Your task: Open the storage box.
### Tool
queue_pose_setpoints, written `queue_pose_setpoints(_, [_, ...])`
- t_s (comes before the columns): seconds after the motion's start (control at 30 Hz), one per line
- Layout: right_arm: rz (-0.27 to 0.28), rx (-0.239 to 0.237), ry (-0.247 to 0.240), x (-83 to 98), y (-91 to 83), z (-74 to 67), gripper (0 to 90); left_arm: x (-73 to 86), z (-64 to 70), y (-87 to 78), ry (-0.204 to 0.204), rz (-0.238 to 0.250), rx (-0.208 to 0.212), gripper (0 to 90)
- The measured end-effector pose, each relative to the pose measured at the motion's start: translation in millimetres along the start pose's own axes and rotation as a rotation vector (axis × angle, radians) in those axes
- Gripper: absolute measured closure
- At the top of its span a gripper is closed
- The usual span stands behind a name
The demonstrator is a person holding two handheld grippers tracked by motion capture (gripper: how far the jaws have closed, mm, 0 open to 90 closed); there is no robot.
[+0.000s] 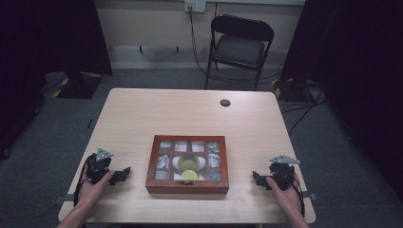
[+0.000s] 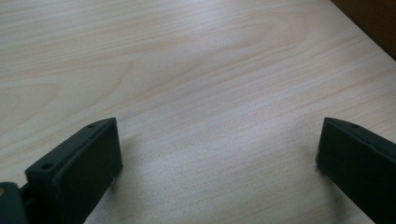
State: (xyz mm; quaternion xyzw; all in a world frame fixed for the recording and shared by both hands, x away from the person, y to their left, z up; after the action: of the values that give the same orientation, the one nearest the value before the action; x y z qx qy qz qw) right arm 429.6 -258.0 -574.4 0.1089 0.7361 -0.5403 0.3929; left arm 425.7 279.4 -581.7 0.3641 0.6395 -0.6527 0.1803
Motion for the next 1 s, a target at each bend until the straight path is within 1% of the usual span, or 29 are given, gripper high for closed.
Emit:
queue_pose_setpoints(0.03, [-0.001,-0.004,-0.003,0.1,-0.2,-0.3,0.6,0.3,0.0,-0.3,0.002,-0.004,0.002,0.0])
queue_pose_setpoints(0.07, [0.0,-0.005,-0.006,-0.3,-0.9,-0.2,3.9,0.1,-0.1,-0.1,0.002,-0.002,0.001,0.0])
queue_pose_setpoints(0.13, [0.017,-0.003,-0.007,-2.6,-3.2,-0.2,16.3,0.1,0.0,-0.1,0.001,-0.002,0.001,0.0])
queue_pose_setpoints(0.17, [0.021,-0.01,-0.008,-3.5,-4.5,-0.7,17.5,0.0,0.0,0.1,0.0,0.0,0.001,0.0])
queue_pose_setpoints(0.2, [0.026,-0.022,-0.007,-4.4,-5.3,-1.4,13.3,-0.1,0.0,0.1,0.0,0.0,0.001,0.0])
queue_pose_setpoints(0.27, [0.037,-0.02,-0.008,-7.0,-7.5,-1.3,16.4,0.1,0.0,-0.1,0.001,-0.002,0.002,0.0])
queue_pose_setpoints(0.3, [0.05,-0.022,-0.008,-9.3,-9.3,-1.6,15.6,0.0,0.0,0.1,0.0,0.0,0.0,0.0])
queue_pose_setpoints(0.37, [0.074,-0.035,-0.002,-12.6,-12.4,-3.3,16.6,0.1,-0.1,-0.1,0.001,-0.001,0.001,0.0])
queue_pose_setpoints(0.4, [0.079,-0.045,-0.004,-13.3,-13.6,-5.0,18.6,0.0,0.0,0.0,0.0,0.0,0.0,0.0])
queue_pose_setpoints(0.47, [0.078,-0.08,-0.009,-13.9,-15.9,-10.8,26.3,0.0,0.0,0.0,-0.001,0.0,0.0,0.0])
queue_pose_setpoints(0.5, [0.076,-0.096,-0.012,-13.8,-17.1,-14.2,26.6,0.0,0.0,0.0,0.0,0.0,0.0,0.0])
queue_pose_setpoints(0.57, [0.091,-0.115,-0.017,-15.6,-19.5,-20.8,26.6,0.1,0.0,-0.1,0.0,-0.001,0.001,0.0])
queue_pose_setpoints(0.6, [0.098,-0.124,-0.023,-17.0,-21.0,-23.7,28.0,0.1,0.0,-0.2,0.0,-0.002,0.001,0.0])
queue_pose_setpoints(0.63, [0.098,-0.124,-0.023,-17.0,-21.0,-23.7,28.0,0.1,0.0,-0.2,0.0,-0.002,0.001,0.0])
queue_pose_setpoints(0.67, [0.112,-0.158,-0.026,-20.6,-23.1,-30.1,30.4,0.0,0.0,0.1,0.0,0.0,0.0,0.0])
queue_pose_setpoints(0.7, [0.122,-0.167,-0.02,-22.7,-23.8,-32.5,30.5,0.0,0.0,0.0,0.0,0.0,0.0,0.0])
queue_pose_setpoints(0.8, [0.132,-0.217,-0.011,-27.4,-23.8,-41.9,31.7,0.1,0.0,-0.1,0.001,-0.002,0.001,0.0])
queue_pose_setpoints(0.93, [0.148,-0.232,-0.052,-32.8,-26.2,-51.8,31.8,0.0,0.0,0.1,0.0,0.0,0.0,0.0])
queue_pose_setpoints(1.0, [0.165,-0.245,-0.067,-36.1,-29.5,-56.5,34.3,0.0,0.0,0.1,0.0,0.0,0.0,0.0])
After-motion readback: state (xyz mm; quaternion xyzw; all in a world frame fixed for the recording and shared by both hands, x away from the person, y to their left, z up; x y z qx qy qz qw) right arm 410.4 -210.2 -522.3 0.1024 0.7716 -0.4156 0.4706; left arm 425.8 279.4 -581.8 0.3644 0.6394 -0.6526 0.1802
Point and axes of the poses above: each handheld gripper's, and its own axes: y roughly forward along the jaws, x roughly out of its underside, z roughly to its right, the point moved 10 cm from there along y, roughly forward along the jaws, and after that the axes turned 9 degrees about -x, right-handed, at the moved point
